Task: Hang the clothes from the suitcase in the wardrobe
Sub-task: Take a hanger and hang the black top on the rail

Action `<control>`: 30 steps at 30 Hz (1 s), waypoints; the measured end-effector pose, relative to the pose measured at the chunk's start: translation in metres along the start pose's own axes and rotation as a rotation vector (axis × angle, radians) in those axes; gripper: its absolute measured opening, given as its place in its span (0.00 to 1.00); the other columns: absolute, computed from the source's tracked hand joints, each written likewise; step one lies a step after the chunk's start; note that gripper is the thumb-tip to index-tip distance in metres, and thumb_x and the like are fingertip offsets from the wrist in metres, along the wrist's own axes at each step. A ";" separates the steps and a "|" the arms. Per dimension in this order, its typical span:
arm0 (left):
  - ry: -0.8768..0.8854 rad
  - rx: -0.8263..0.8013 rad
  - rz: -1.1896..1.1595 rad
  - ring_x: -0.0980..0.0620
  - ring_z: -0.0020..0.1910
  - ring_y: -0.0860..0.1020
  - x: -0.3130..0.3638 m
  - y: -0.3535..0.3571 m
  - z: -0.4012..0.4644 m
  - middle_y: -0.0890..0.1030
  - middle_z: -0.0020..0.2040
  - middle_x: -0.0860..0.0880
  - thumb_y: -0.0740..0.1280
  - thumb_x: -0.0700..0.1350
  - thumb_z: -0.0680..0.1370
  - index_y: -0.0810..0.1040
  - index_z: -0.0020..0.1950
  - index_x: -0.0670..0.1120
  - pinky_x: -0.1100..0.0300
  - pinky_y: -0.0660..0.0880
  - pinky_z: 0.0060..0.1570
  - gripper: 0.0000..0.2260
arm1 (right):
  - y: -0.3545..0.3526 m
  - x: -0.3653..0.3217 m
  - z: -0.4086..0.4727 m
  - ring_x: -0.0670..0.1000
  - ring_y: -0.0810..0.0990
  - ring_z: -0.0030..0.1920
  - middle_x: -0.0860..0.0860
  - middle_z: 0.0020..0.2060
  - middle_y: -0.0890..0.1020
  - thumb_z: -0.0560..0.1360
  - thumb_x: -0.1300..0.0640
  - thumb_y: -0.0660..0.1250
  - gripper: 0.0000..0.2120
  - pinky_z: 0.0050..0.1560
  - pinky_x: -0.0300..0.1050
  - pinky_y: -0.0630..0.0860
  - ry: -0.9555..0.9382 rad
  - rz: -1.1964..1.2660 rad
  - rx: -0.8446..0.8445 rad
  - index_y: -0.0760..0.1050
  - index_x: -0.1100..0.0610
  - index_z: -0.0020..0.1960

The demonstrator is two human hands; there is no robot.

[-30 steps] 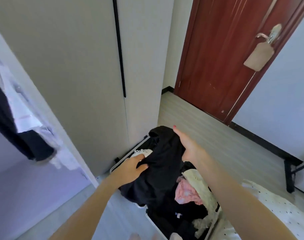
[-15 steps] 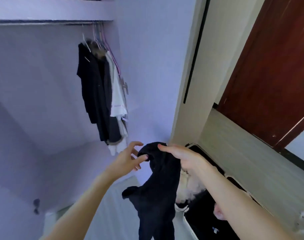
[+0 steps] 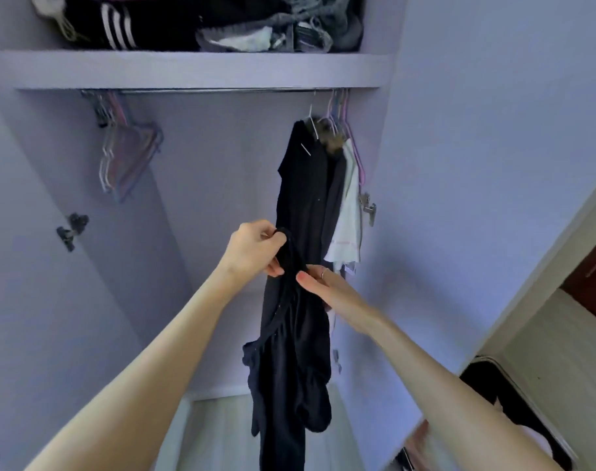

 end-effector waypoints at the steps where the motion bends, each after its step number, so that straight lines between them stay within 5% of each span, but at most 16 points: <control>1: 0.022 0.016 0.029 0.48 0.26 0.79 0.004 -0.003 0.008 0.80 0.30 0.43 0.61 0.40 0.76 0.73 0.38 0.43 0.58 0.78 0.38 0.08 | 0.002 -0.019 0.009 0.34 0.76 0.46 0.39 0.45 0.76 0.77 0.48 0.63 0.01 0.48 0.26 0.70 -0.092 -0.044 0.011 0.71 0.42 0.48; 3: 0.064 0.026 0.139 0.53 0.26 0.78 0.010 -0.006 0.023 0.79 0.30 0.47 0.61 0.40 0.77 0.74 0.39 0.44 0.68 0.76 0.33 0.07 | 0.002 -0.046 0.031 0.31 0.75 0.40 0.38 0.40 0.75 0.75 0.51 0.67 0.05 0.41 0.22 0.68 -0.232 -0.133 0.062 0.73 0.42 0.43; 6: 0.053 0.108 0.187 0.55 0.28 0.77 0.007 -0.025 0.050 0.78 0.33 0.48 0.60 0.39 0.77 0.75 0.42 0.43 0.73 0.73 0.29 0.06 | -0.004 -0.069 0.071 0.37 0.76 0.40 0.40 0.39 0.76 0.75 0.51 0.68 0.03 0.43 0.29 0.70 -0.321 -0.252 0.083 0.76 0.50 0.45; 9: 0.034 0.194 0.152 0.46 0.36 0.80 0.000 -0.051 0.065 0.82 0.39 0.41 0.61 0.38 0.77 0.77 0.50 0.44 0.57 0.80 0.41 0.07 | -0.012 -0.078 0.100 0.48 0.79 0.41 0.50 0.39 0.81 0.77 0.55 0.64 0.05 0.49 0.46 0.76 -0.336 -0.343 0.087 0.77 0.54 0.46; 12: 0.055 0.239 0.204 0.41 0.40 0.79 0.001 -0.066 0.084 0.82 0.41 0.40 0.60 0.38 0.77 0.79 0.47 0.48 0.51 0.79 0.46 0.09 | -0.017 -0.094 0.135 0.50 0.74 0.36 0.49 0.33 0.75 0.76 0.59 0.61 0.06 0.44 0.51 0.75 -0.362 -0.456 0.110 0.70 0.50 0.42; 18: -0.005 0.410 0.086 0.43 0.46 0.79 -0.020 -0.113 0.104 0.82 0.44 0.42 0.60 0.41 0.78 0.77 0.49 0.46 0.47 0.77 0.52 0.06 | -0.031 -0.085 0.188 0.48 0.72 0.32 0.48 0.36 0.74 0.77 0.61 0.57 0.12 0.32 0.42 0.70 -0.292 -0.607 0.253 0.74 0.60 0.58; 22: -0.048 0.597 -0.021 0.45 0.47 0.78 -0.042 -0.156 0.107 0.80 0.45 0.44 0.60 0.43 0.77 0.76 0.48 0.47 0.47 0.77 0.52 0.05 | -0.052 -0.065 0.217 0.54 0.79 0.53 0.54 0.58 0.77 0.78 0.60 0.59 0.16 0.51 0.47 0.77 -0.159 -0.608 0.296 0.72 0.58 0.65; 26: -0.105 0.748 -0.034 0.49 0.44 0.73 -0.062 -0.194 0.112 0.76 0.42 0.48 0.59 0.43 0.78 0.75 0.49 0.45 0.57 0.67 0.45 0.06 | -0.080 -0.033 0.245 0.54 0.79 0.48 0.53 0.49 0.80 0.78 0.53 0.62 0.12 0.47 0.47 0.77 0.056 -0.532 0.327 0.74 0.57 0.59; 30: -0.227 0.670 -0.089 0.47 0.47 0.74 -0.109 -0.207 0.143 0.77 0.46 0.45 0.59 0.45 0.78 0.75 0.49 0.44 0.56 0.68 0.48 0.07 | -0.081 -0.037 0.273 0.50 0.77 0.42 0.51 0.41 0.78 0.76 0.52 0.65 0.11 0.41 0.41 0.71 0.058 -0.447 0.304 0.78 0.59 0.52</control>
Point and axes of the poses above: each hand's wrist, its own z-axis towards the middle knuckle, its own y-axis out of the palm, x = y × z, the point moved 10 cm from there along z, towards the middle knuckle
